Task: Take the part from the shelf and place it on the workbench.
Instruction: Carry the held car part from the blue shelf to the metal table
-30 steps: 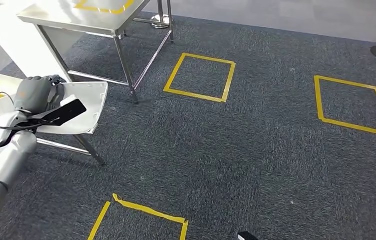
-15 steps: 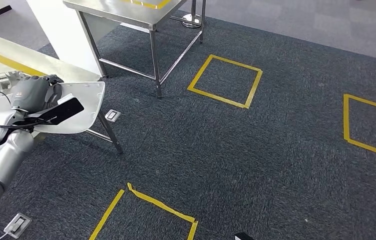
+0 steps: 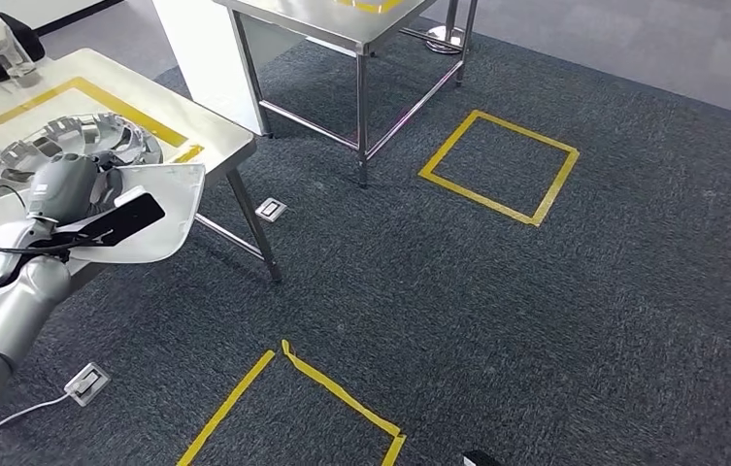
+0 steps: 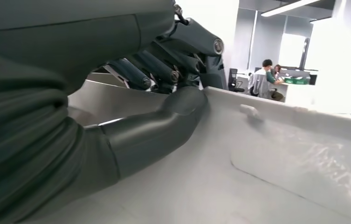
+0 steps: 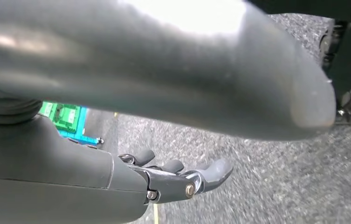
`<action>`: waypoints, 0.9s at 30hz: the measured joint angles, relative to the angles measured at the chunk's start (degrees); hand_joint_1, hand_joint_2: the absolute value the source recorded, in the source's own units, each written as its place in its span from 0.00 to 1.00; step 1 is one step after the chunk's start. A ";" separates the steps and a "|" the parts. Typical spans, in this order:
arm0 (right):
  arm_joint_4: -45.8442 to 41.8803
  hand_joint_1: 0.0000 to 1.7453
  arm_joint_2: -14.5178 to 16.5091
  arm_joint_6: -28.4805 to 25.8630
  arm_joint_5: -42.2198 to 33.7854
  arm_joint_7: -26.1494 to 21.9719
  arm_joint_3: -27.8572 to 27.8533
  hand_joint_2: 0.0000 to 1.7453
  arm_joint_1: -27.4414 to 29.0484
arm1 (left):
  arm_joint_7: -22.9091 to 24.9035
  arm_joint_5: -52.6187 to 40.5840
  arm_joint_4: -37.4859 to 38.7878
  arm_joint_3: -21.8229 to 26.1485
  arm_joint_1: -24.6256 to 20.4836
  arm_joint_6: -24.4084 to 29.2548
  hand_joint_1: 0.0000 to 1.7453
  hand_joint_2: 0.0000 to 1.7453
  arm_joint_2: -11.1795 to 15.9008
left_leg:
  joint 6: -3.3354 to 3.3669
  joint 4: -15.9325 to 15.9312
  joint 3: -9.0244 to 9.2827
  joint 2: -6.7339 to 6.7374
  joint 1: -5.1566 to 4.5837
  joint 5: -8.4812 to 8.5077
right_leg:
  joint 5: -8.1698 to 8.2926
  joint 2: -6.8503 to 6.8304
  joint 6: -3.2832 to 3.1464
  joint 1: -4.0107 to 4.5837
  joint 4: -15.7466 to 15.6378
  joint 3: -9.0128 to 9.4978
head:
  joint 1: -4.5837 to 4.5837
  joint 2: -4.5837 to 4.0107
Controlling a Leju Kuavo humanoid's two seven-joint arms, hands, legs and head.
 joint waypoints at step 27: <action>0.01 0.00 -0.05 0.08 0.59 -0.84 -0.04 0.00 0.37 | -1.86 1.63 -0.63 0.01 0.90 -0.16 1.00 1.00 1.49 | 0.47 -2.71 1.35 -2.95 0.34 2.02 | -1.41 3.12 1.59 -0.14 1.10 0.06 | 0.31 0.00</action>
